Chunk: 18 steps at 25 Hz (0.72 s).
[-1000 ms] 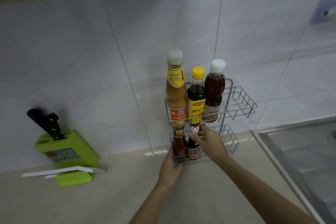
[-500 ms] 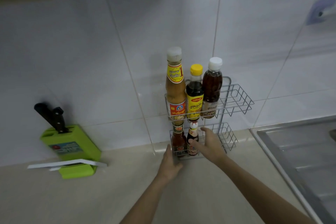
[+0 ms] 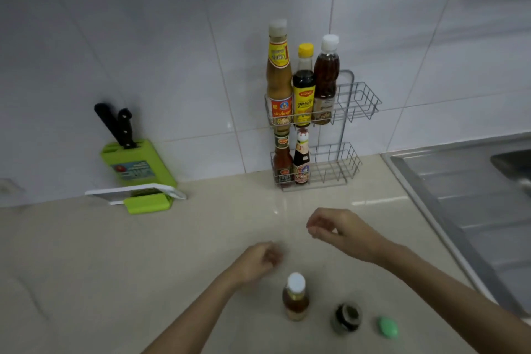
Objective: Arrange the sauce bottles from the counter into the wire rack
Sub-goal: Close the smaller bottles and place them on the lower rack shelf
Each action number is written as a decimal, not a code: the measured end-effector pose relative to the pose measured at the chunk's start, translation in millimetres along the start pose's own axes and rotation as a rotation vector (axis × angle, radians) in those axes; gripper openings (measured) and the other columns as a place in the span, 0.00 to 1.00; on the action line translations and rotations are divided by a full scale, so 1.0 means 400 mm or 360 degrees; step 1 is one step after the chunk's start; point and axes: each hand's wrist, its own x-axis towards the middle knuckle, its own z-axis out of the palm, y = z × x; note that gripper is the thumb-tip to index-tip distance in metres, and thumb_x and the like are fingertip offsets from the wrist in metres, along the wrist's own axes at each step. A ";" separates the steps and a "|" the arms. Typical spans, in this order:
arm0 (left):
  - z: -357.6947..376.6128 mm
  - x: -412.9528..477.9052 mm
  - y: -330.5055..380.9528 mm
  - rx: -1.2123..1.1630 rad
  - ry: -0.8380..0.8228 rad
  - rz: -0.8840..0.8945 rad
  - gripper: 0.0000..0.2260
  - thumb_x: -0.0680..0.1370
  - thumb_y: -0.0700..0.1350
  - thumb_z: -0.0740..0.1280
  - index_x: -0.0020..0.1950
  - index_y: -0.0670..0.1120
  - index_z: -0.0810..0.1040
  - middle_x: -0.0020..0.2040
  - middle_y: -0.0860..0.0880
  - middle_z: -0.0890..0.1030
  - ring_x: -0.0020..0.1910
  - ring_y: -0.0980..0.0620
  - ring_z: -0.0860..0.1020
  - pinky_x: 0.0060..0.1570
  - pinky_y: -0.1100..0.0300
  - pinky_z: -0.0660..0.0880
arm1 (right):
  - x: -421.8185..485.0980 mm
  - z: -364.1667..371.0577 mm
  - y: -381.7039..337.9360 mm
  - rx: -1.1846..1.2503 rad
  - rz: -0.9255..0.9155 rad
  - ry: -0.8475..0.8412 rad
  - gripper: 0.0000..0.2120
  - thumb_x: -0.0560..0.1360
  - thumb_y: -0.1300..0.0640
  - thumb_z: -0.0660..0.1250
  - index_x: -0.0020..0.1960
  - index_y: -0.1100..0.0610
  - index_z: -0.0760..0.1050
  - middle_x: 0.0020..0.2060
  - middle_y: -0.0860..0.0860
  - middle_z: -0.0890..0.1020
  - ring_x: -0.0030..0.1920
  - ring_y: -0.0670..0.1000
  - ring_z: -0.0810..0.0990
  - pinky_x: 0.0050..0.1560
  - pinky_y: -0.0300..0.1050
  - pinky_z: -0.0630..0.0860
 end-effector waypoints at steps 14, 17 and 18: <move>0.155 -0.226 0.015 -0.0754 0.0188 0.0098 0.20 0.71 0.47 0.74 0.63 0.52 0.77 0.58 0.54 0.82 0.59 0.57 0.79 0.60 0.63 0.75 | -0.076 0.073 -0.195 -0.1069 -0.0308 -0.0441 0.15 0.77 0.43 0.59 0.56 0.53 0.72 0.49 0.51 0.79 0.50 0.53 0.77 0.49 0.50 0.74; 0.152 -0.246 0.008 -0.0954 0.0114 0.0151 0.20 0.72 0.49 0.73 0.63 0.52 0.77 0.59 0.53 0.83 0.59 0.56 0.80 0.55 0.66 0.76 | -0.045 0.056 -0.217 -0.0969 -0.0319 -0.0569 0.17 0.78 0.42 0.58 0.54 0.55 0.70 0.47 0.54 0.79 0.48 0.55 0.76 0.46 0.50 0.72; 0.151 -0.251 0.009 -0.1025 0.0110 0.0153 0.20 0.73 0.50 0.73 0.64 0.52 0.77 0.60 0.53 0.82 0.59 0.55 0.80 0.55 0.65 0.76 | -0.036 0.046 -0.223 -0.0998 -0.0385 -0.0600 0.18 0.78 0.41 0.56 0.55 0.55 0.69 0.47 0.54 0.78 0.48 0.55 0.76 0.46 0.51 0.71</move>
